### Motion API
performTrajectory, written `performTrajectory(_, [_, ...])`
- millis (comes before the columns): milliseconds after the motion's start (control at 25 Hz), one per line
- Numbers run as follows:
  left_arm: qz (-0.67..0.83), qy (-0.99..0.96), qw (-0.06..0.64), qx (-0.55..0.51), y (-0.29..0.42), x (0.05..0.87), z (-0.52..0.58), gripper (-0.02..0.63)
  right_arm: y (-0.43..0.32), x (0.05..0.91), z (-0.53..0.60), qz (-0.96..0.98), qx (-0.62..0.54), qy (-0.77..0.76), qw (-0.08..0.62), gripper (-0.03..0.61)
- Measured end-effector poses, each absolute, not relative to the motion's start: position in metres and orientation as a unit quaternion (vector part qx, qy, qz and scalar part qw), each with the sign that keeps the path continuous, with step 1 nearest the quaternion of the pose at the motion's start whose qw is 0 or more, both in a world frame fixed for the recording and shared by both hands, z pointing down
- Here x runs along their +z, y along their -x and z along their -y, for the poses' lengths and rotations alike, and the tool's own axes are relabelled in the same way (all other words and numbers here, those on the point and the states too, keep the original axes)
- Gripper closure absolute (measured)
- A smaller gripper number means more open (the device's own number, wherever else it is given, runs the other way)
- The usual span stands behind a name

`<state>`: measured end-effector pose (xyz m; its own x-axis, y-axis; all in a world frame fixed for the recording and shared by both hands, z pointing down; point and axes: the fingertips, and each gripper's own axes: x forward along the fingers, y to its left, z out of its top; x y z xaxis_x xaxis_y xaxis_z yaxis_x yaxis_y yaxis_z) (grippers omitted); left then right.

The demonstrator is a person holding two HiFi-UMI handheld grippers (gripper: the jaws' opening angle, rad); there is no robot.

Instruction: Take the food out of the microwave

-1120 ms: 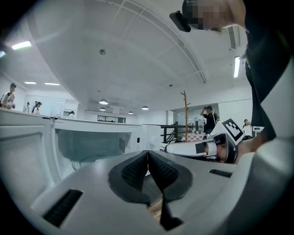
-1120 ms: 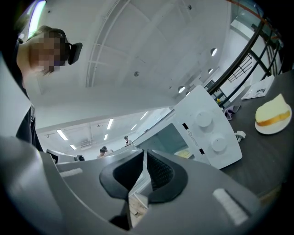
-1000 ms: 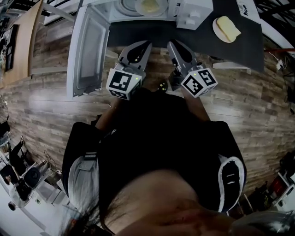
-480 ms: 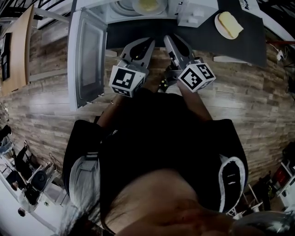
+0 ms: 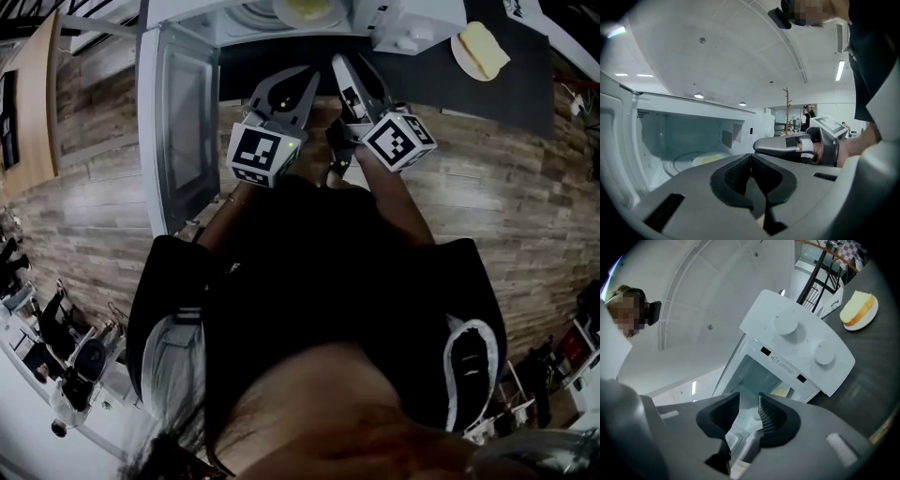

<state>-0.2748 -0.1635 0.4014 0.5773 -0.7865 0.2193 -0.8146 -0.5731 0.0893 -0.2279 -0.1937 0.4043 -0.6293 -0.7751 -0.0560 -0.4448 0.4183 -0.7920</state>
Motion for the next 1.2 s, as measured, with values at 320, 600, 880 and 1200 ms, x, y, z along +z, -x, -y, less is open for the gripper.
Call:
performTrajectory(320, [0.444, -0.886, 0.103, 0.086, 0.274, 0.417, 0.179, 0.606, 0.233, 0.430, 0.215, -0.785, -0.420, 0.404, 0.208, 0.442])
performTrajectory(600, [0.448, -0.882, 0.113, 0.090, 0.279, 0.425, 0.196, 0.606, 0.238, 0.449, 0.238, -0.763, -0.442, 0.424, 0.207, 0.442])
performTrajectory(880, [0.459, -0.876, 0.118, 0.088, 0.289, 0.428, 0.203, 0.606, 0.238, 0.467, 0.258, -0.751, -0.440, 0.456, 0.184, 0.442])
performTrajectory(1200, [0.472, -0.869, 0.122, 0.085, 0.302, 0.428, 0.207, 0.606, 0.240, 0.481, 0.271, -0.733, -0.448, 0.488, 0.154, 0.442])
